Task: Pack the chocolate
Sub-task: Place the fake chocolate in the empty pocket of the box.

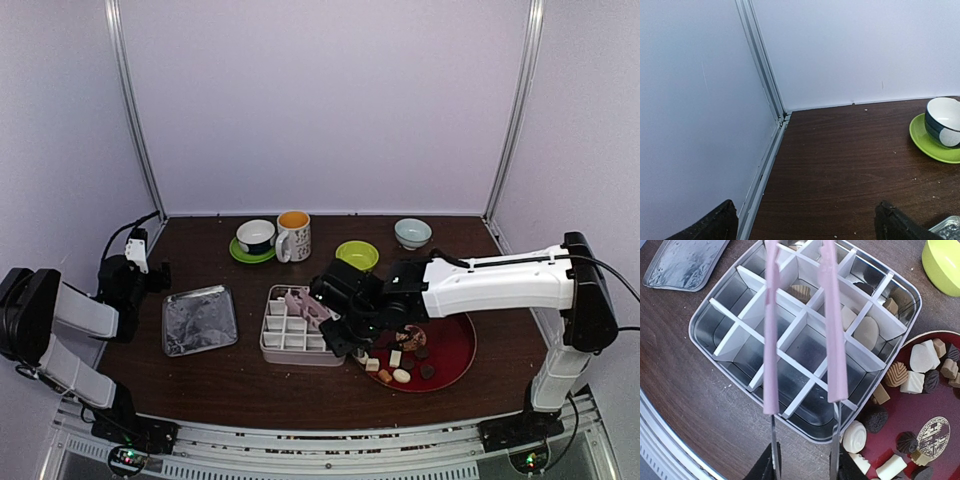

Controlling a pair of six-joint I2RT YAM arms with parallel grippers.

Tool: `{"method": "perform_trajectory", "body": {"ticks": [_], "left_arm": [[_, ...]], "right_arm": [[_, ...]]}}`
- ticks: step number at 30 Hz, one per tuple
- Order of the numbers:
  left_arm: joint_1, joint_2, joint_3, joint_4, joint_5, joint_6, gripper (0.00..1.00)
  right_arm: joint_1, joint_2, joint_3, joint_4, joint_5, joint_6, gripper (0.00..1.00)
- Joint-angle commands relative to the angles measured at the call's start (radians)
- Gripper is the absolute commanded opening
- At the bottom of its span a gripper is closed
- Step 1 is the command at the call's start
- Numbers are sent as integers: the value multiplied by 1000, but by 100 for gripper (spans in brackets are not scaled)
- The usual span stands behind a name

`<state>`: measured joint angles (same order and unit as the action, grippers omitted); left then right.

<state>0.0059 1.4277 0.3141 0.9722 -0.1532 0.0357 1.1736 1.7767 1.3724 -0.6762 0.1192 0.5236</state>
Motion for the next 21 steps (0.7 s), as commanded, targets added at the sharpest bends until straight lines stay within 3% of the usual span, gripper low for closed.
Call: {"method": "perform_trajectory", "body": {"ticks": [1,7,14,21], "left_arm": [[8,-3,8,59,8,10,98],[8,-3,8,57,7,9,98],[8,-3,8,57,8,10,98],[7,-3,8,57,7,10,98]], "right_arm": [[4,-33,22,-13,55,-1,33],[4,-117,1,-67,78,8,31],[4,-262,-42,-249,47,34,30],[4,-394,-173,-393,15,128,30]]}}
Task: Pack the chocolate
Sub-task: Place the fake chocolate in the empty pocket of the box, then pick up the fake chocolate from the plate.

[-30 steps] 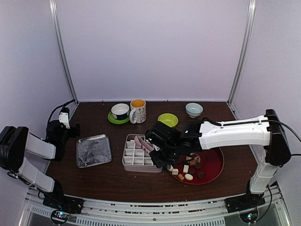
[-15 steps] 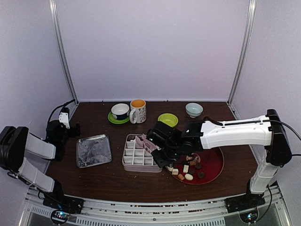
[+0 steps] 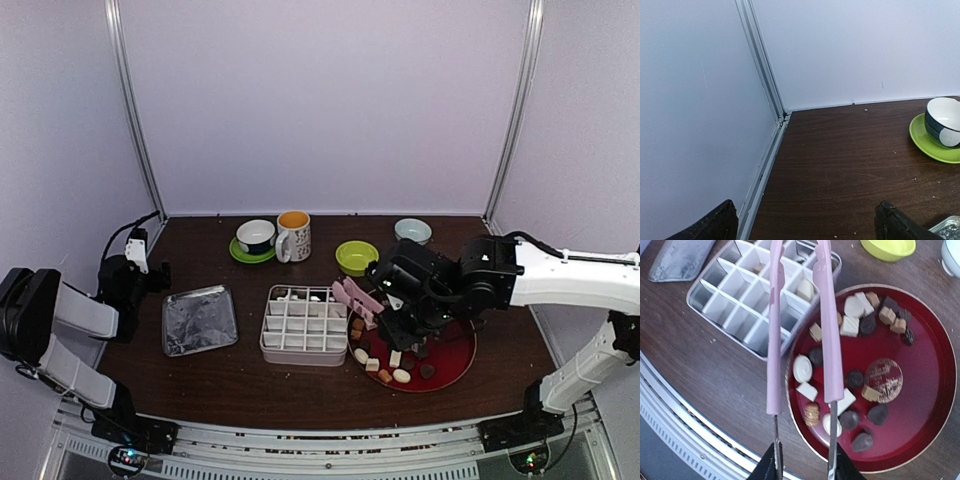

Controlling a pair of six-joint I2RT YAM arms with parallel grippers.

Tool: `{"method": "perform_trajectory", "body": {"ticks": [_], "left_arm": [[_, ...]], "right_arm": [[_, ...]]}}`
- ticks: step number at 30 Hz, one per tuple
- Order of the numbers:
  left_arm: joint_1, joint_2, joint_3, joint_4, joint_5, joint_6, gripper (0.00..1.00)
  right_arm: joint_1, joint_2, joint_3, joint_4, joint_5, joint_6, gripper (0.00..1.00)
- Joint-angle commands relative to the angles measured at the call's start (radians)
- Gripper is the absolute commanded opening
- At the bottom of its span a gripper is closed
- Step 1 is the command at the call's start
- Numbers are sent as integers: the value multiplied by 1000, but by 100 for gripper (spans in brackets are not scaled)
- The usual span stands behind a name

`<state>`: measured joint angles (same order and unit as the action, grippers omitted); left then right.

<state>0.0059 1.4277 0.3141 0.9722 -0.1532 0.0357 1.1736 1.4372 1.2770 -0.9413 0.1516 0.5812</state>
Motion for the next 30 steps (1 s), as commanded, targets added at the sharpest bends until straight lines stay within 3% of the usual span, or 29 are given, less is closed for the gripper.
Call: {"method": "perform_trajectory", "body": {"ticks": [1,12,30], "left_arm": [[8,-3,8,56,7,10,98],[8,-3,8,58,9,10,98],[8,-3,8,58,7,10,98]], "right_arm": [[4,-77,-102,-139,-27,85,30],[-7,-234,-251,-294,-73,221,31],[-39,-245,-322,-240,-136,254,32]]}}
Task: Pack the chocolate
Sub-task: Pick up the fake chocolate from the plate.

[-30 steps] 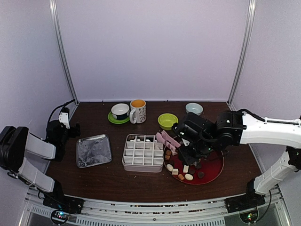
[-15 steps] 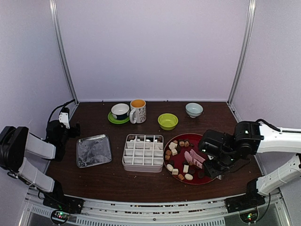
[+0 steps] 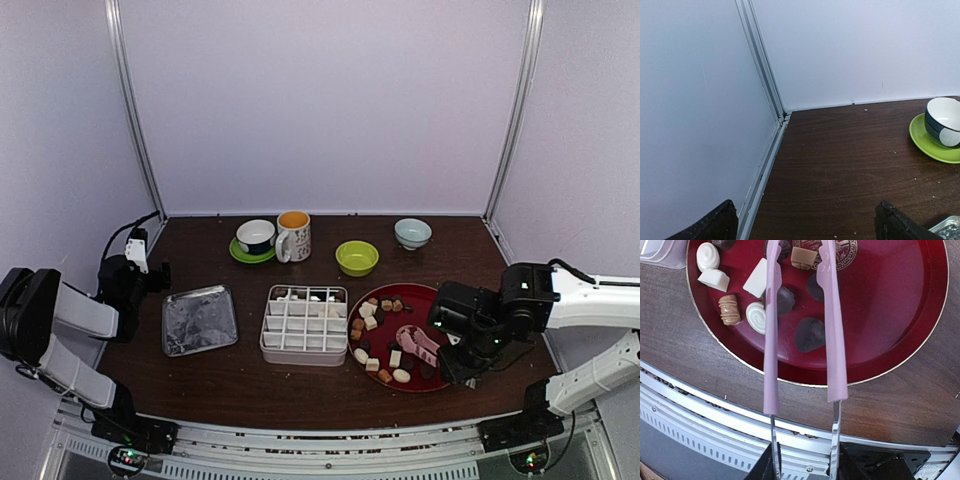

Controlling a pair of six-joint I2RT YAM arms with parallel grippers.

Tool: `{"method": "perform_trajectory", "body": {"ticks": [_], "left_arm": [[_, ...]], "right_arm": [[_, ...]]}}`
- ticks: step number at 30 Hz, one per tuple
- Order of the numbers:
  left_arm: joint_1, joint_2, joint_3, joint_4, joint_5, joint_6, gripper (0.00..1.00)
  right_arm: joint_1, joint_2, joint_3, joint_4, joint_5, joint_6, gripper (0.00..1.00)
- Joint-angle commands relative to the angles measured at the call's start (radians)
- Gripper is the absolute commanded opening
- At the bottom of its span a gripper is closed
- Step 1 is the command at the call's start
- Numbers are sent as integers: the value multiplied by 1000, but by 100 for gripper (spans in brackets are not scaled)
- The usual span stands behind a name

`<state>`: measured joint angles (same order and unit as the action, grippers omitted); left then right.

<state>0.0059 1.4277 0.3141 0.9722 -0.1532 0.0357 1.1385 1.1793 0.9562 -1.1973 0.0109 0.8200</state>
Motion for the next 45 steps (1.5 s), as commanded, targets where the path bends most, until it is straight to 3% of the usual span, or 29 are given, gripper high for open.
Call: {"method": "perform_trajectory", "body": {"ticks": [1,28,45], "left_arm": [[8,-3,8,58,7,10,98],[7,-3,8,58,8,10,98],[8,-3,8,58,7,10,98]], "right_arm": [[-3,15,-1,19,8,15,33],[-8,122,1,54,71,-2,32],[-9,123,69,17,140,-28,23]]}}
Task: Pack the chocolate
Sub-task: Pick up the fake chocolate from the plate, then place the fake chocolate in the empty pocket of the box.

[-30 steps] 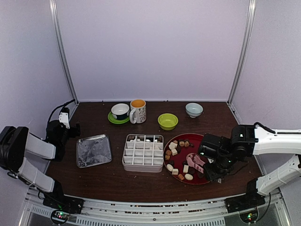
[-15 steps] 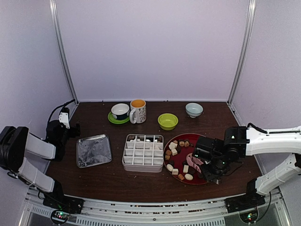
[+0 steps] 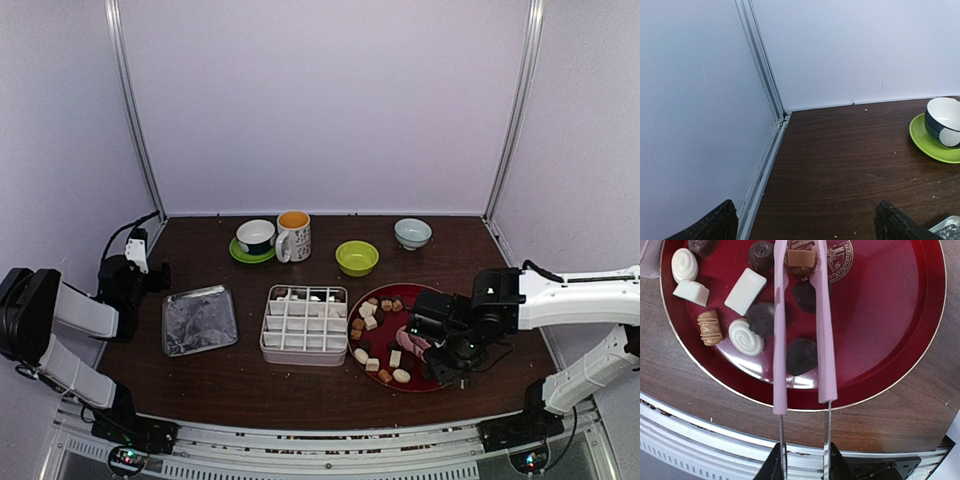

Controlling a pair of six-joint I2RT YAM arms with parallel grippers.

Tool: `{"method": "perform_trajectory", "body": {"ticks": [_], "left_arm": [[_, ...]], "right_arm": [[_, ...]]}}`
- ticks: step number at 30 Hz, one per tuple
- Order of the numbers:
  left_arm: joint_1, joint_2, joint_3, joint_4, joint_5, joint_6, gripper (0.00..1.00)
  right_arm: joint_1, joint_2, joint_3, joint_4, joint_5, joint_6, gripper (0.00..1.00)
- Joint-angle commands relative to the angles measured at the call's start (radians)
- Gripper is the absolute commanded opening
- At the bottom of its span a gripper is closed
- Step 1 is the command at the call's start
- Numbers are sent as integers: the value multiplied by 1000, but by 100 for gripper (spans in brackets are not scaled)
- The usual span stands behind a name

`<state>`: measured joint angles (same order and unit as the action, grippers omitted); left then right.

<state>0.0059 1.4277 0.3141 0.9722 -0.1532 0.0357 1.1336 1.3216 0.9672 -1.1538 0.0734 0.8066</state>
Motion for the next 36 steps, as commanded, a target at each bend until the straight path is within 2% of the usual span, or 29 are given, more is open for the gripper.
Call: {"method": "perform_trajectory", "body": {"ticks": [1,9,17,22,32,36], "left_arm": [[8,-3,8,58,8,10,98],[8,-3,8,58,7,10,98],[8,-3,8,59,7,10,98],[8,-3,8,58,7,9,98],[8,-3,8,58,8,10,98],[8,-3,8,58,7,9,98]], "right_arm": [[-4,-28,70,-33,91,-21,23],[-4,-51,134,-25,127,-75,23],[10,3,240,152,57,-183,23],[21,112,323,273,-19,-236,22],[61,398,513,453,-40,-257,20],[61,494,591,448,-27,-256,21]]}}
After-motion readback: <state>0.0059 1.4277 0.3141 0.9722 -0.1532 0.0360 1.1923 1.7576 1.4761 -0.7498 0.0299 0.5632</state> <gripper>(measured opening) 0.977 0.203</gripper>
